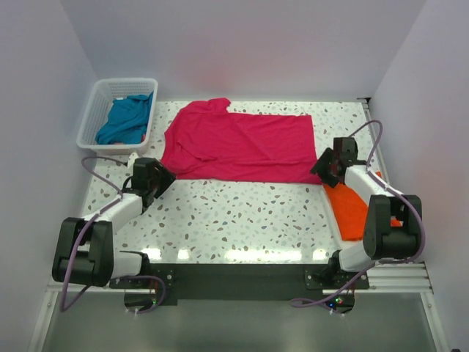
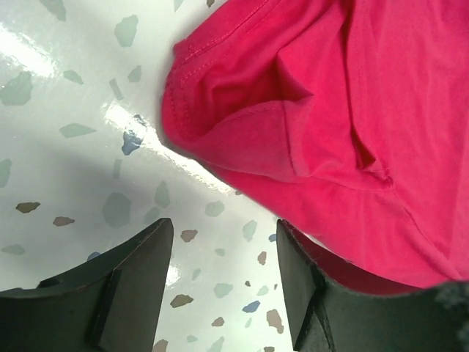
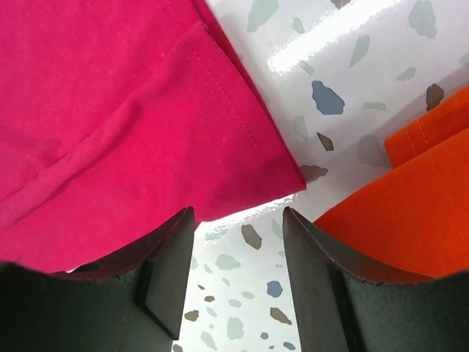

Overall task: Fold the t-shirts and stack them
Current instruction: Fold the tshirt

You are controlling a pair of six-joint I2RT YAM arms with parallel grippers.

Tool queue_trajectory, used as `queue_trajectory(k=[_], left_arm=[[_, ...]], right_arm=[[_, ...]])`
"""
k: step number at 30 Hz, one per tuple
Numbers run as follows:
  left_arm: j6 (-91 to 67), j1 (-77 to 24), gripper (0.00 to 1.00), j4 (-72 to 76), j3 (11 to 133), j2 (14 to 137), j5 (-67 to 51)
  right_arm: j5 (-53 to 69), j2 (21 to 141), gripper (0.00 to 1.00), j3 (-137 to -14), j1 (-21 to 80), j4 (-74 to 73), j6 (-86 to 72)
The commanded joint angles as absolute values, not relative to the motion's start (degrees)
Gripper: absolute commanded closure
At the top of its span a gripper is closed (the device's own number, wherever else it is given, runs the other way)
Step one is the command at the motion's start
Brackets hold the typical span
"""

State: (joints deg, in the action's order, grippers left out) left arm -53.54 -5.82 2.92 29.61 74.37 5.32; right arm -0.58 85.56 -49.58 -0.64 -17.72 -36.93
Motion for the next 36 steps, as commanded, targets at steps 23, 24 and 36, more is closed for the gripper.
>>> queue_trajectory(k=[23, 24, 36], left_arm=[[-54.4, -6.2, 0.56, 4.8, 39.8, 91.9, 14.7], [-54.4, -6.2, 0.6, 4.5, 40.1, 92.1, 14.9], [-55.8, -6.2, 1.0, -11.2, 39.2, 77.2, 19.0]], right_arm=[[-2.1, 96.4, 0.85, -55.3, 1.0, -15.8, -38.7], [-2.2, 96.5, 0.88, -55.7, 1.0, -16.2, -38.6], [-0.9, 84.6, 1.0, -52.4, 1.1, -22.2, -35.8]])
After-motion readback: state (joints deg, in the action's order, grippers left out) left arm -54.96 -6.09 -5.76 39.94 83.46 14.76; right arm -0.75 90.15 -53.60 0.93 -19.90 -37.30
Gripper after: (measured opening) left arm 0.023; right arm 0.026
